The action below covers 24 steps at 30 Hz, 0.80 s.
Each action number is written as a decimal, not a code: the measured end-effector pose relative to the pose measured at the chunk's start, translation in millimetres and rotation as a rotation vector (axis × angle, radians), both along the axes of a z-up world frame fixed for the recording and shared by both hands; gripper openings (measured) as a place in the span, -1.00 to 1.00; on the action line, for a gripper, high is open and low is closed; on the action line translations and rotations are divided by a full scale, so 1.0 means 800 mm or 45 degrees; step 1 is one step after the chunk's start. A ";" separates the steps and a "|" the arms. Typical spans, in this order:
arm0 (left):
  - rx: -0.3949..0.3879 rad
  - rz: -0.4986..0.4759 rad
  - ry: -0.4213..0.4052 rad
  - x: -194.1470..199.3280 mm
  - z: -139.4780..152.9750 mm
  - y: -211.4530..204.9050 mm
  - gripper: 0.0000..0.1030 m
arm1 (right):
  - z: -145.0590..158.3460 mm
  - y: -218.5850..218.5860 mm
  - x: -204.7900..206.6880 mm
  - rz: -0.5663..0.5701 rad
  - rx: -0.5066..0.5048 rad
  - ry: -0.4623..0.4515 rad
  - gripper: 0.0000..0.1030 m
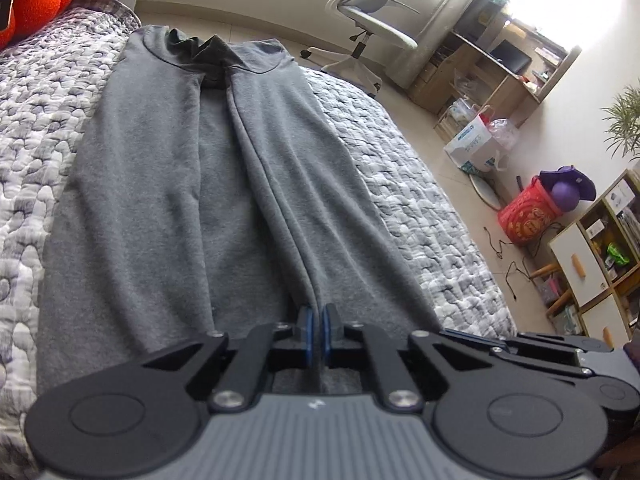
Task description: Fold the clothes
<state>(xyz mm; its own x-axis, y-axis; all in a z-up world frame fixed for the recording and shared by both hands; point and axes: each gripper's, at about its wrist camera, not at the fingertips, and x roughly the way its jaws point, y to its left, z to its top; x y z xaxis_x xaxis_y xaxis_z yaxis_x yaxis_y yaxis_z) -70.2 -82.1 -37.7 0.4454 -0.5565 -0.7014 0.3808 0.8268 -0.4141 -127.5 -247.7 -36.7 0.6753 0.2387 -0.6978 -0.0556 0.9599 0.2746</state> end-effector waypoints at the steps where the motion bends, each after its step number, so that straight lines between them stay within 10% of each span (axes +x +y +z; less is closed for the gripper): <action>1: 0.005 -0.009 -0.005 -0.002 -0.002 -0.003 -0.91 | 0.001 -0.001 -0.002 -0.007 -0.001 -0.005 -0.95; 12: 0.128 -0.045 -0.058 -0.002 -0.011 -0.010 -0.86 | -0.008 -0.017 0.007 -0.089 0.089 0.086 -0.70; 24: 0.170 -0.095 -0.098 -0.008 -0.001 -0.002 -0.94 | -0.011 -0.005 0.010 0.012 0.038 0.155 -0.88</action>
